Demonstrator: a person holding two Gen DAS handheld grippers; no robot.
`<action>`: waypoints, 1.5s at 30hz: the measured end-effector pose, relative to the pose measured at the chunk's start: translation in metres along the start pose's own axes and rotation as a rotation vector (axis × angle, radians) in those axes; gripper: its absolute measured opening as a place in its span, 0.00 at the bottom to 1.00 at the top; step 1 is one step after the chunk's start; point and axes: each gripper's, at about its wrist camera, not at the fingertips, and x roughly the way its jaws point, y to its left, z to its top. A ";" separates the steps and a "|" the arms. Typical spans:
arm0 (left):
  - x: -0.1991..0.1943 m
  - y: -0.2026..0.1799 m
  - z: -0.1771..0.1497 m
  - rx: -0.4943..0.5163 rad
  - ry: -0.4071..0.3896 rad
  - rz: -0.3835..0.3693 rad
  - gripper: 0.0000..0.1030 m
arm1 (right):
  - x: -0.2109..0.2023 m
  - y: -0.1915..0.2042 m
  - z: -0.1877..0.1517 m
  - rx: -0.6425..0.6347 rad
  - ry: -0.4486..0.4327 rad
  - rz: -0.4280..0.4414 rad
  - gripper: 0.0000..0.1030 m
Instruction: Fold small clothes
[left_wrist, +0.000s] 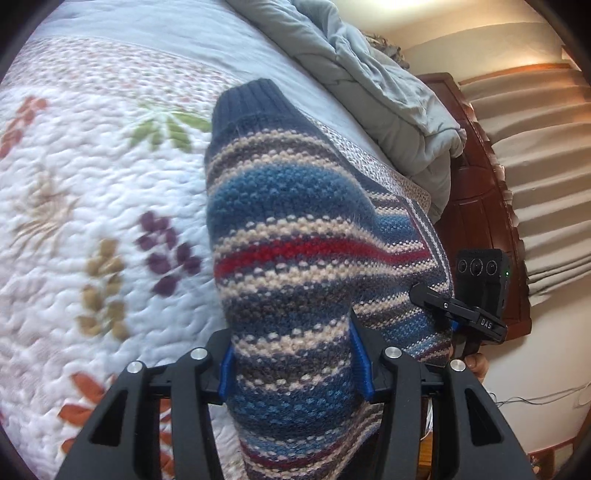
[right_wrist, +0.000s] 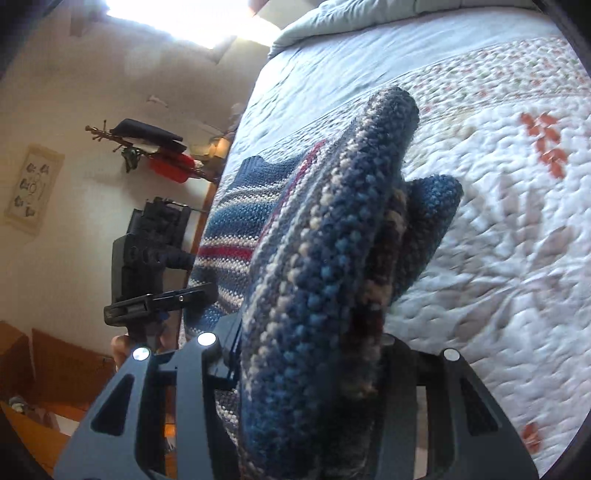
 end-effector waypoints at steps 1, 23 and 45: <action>-0.008 0.004 -0.008 -0.005 -0.004 0.003 0.48 | 0.008 0.008 -0.007 0.000 0.001 0.005 0.41; -0.003 0.119 -0.132 -0.103 0.026 -0.118 0.51 | 0.093 -0.001 -0.123 0.080 0.109 -0.032 0.48; -0.023 0.020 -0.236 0.287 -0.206 0.028 0.85 | 0.071 -0.035 -0.066 0.028 -0.030 -0.232 0.10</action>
